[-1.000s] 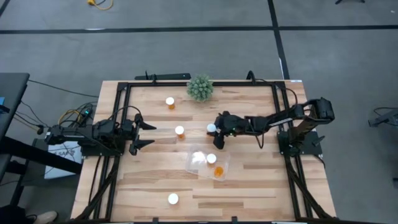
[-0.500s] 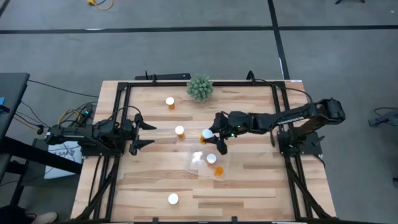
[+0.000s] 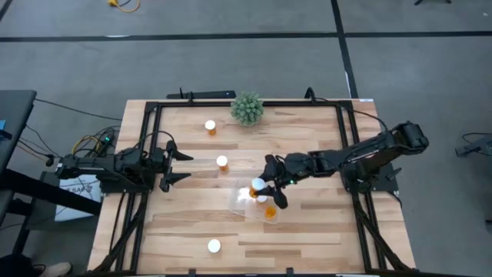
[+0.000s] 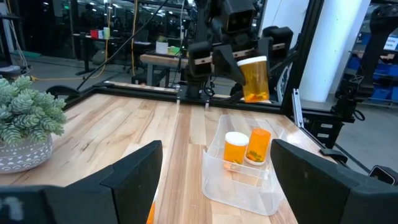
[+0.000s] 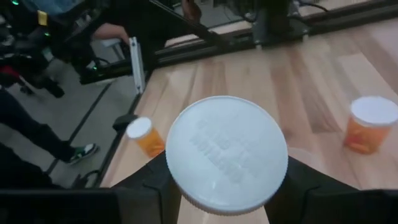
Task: Pick and place pill bottles into a basket
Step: Put the orange pill bottle into the transparent bin
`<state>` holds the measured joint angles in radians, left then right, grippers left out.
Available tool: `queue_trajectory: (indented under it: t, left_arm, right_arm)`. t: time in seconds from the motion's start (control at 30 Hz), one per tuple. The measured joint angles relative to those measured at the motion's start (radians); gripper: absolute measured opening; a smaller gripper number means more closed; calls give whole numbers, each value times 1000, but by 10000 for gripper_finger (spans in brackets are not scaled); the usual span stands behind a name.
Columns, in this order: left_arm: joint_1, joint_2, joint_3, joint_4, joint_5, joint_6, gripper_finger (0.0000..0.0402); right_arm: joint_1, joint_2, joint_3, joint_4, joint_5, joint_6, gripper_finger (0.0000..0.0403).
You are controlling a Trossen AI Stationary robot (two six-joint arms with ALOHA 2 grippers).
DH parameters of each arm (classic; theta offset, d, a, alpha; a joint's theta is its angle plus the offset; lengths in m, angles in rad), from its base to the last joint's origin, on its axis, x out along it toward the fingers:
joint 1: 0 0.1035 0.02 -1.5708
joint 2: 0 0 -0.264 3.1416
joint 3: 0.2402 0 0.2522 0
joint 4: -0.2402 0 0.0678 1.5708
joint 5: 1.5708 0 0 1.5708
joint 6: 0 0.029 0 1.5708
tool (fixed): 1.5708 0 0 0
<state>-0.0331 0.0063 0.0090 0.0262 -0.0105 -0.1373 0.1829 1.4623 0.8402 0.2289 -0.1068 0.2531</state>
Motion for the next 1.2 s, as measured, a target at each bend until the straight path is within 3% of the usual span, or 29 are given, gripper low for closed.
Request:
queue_trajectory:
  t: [0.27,0.7,1.2]
  left_arm:
    - [0,0,0,0,0,2,290]
    - [0,0,0,0,0,2,290]
    - [0,0,0,0,0,0,290]
  right_arm:
    - [-5,23,-3,11,42,-28,166]
    - [-7,212,-1,184,37,8,165]
    - [-56,348,19,220,36,-16,162]
